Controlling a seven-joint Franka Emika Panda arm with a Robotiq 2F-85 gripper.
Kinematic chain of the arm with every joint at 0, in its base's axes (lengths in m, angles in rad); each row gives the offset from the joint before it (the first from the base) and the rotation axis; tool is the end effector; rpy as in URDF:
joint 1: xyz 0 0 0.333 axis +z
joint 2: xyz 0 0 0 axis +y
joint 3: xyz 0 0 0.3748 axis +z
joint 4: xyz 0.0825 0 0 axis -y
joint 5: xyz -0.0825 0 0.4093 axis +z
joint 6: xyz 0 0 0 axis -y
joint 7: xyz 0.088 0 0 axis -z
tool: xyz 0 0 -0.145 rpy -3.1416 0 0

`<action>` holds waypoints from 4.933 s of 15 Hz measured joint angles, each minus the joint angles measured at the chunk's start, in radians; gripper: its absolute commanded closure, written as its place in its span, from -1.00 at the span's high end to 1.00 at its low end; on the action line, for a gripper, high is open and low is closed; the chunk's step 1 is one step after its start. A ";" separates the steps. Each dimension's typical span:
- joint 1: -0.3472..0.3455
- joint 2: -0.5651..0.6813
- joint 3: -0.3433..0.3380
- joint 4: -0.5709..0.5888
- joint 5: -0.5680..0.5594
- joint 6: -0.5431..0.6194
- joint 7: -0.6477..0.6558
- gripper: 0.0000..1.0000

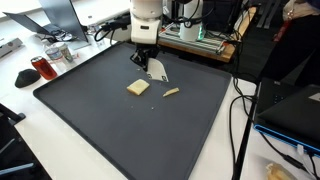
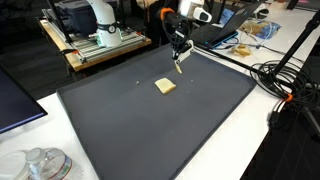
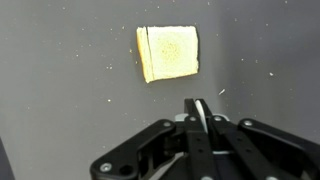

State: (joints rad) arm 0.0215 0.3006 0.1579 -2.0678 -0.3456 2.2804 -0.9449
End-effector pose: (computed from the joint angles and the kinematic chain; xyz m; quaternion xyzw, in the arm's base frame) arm 0.6056 0.0897 0.2826 0.7741 0.6235 -0.0747 0.0804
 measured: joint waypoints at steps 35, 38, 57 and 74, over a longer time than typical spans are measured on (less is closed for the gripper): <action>-0.111 0.058 -0.023 0.013 0.335 0.122 0.061 -0.98; -0.101 -0.009 -0.025 -0.042 0.333 0.151 0.070 -0.98; 0.115 -0.258 -0.017 -0.399 -0.400 0.258 0.831 -0.98; 0.097 -0.068 -0.028 -0.323 -0.440 0.275 0.874 -0.98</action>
State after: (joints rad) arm 0.1181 0.2329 0.1300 -2.3904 -0.7858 2.5557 -0.0707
